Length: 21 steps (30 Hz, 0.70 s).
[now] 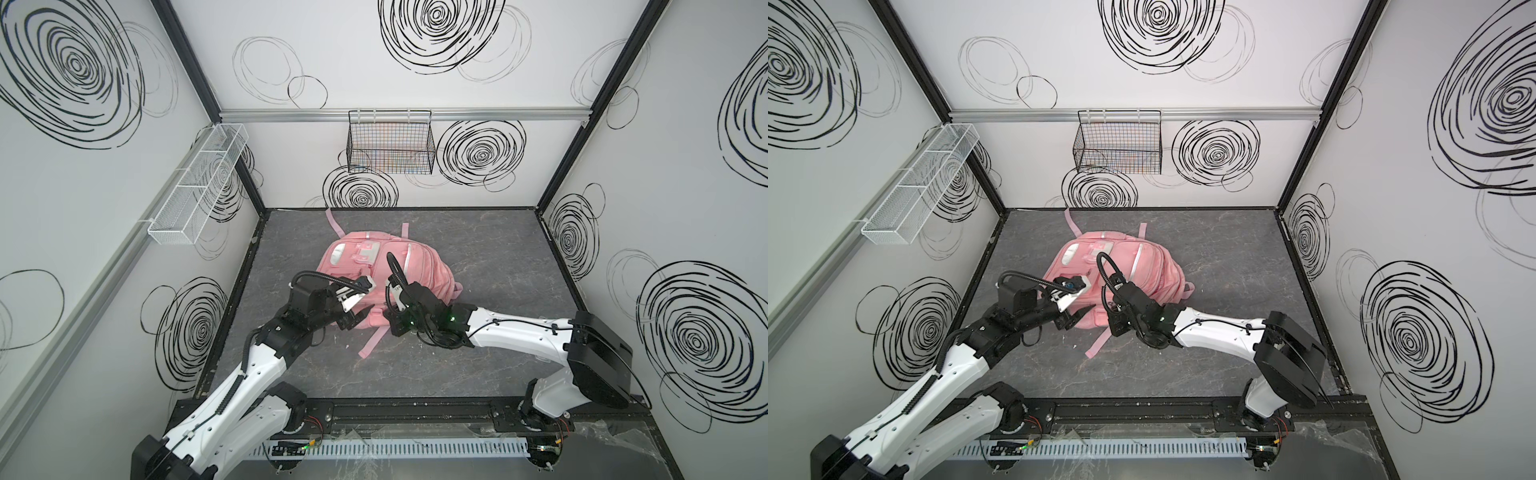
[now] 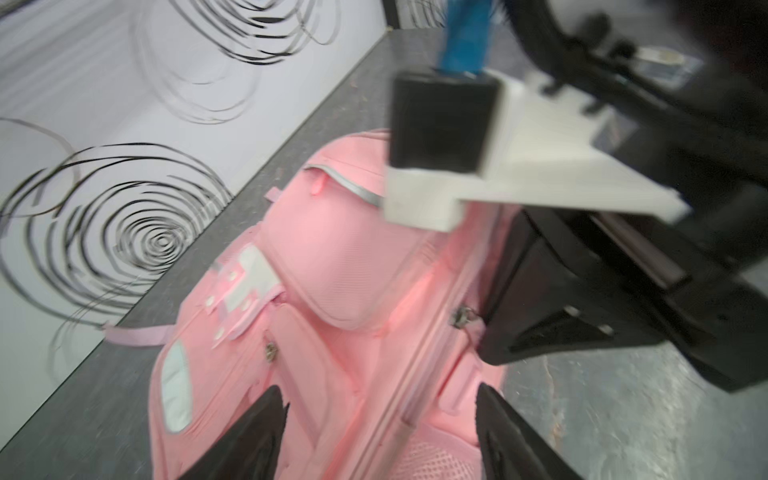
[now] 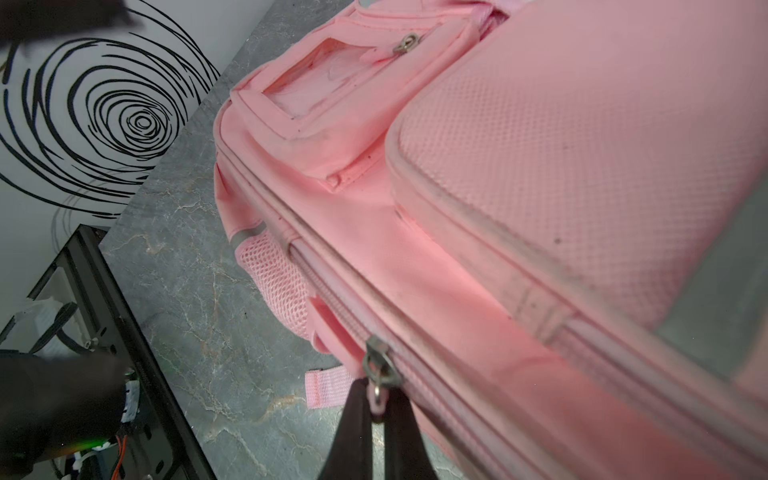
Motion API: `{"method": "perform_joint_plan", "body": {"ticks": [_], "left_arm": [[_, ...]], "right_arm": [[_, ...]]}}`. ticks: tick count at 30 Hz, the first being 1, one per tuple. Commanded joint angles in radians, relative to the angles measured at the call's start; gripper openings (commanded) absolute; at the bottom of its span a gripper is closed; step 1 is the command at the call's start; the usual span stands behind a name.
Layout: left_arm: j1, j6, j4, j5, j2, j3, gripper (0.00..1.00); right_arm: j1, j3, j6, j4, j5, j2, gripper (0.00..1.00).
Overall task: Pack the student bag
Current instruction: 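Press the left gripper onto the bag top while right holds the pull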
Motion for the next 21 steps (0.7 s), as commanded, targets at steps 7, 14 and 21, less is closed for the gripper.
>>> {"method": "perform_joint_plan", "body": {"ticks": [7,14,21], "left_arm": [[-0.027,0.096,0.189,-0.002,-0.022,-0.099,0.69],[-0.045,0.129,0.234,-0.046,-0.077,-0.15,0.72],[-0.057,0.164,0.179,-0.007,-0.04,-0.138,0.67]], "right_arm": [[-0.004,-0.012,-0.053,0.084,-0.114,-0.071,0.0],[0.001,-0.055,-0.056,0.144,-0.138,-0.112,0.0],[0.001,-0.068,-0.053,0.188,-0.17,-0.117,0.0]]}}
